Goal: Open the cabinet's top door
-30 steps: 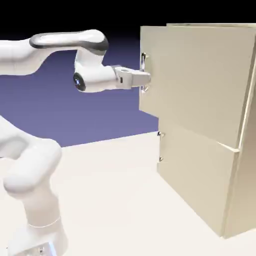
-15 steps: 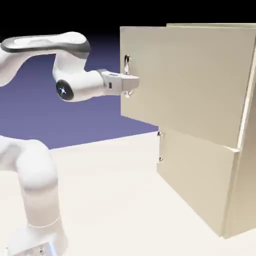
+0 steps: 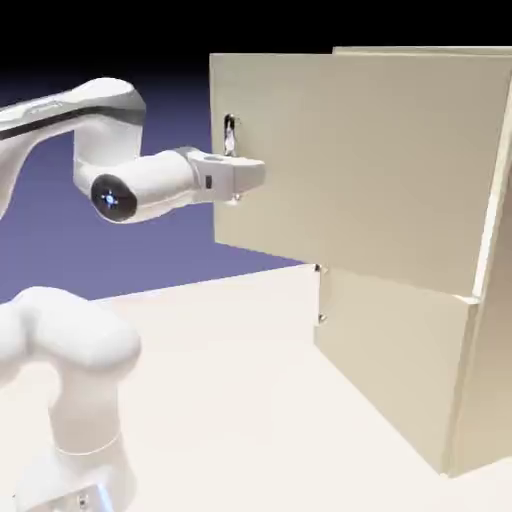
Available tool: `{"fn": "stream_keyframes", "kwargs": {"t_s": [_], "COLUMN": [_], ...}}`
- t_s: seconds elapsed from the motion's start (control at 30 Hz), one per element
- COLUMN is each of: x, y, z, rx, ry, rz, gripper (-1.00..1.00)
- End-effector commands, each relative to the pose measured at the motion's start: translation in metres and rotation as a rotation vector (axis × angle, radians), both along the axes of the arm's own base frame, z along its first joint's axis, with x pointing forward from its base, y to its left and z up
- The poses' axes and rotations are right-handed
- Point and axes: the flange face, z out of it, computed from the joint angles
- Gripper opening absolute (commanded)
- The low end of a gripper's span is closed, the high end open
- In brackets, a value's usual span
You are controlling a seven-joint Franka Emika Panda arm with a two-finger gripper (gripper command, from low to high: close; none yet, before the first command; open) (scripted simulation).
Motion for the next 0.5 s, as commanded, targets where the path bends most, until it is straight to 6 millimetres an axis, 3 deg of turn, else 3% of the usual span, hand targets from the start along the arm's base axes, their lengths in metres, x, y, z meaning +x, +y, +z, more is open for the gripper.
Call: {"fn": "stream_keyframes", "kwargs": {"t_s": [0.0, 0.2, 0.47], "x": [-0.001, -0.013, -0.035], "y": [-0.002, -0.019, -0.06], "z": [0.0, 0.0, 0.0], "rx": [0.0, 0.0, -0.001], "ry": [0.001, 0.001, 0.001], "rz": [0.004, 0.05, 0.154], "gripper": [-1.0, -1.0, -1.0]}}
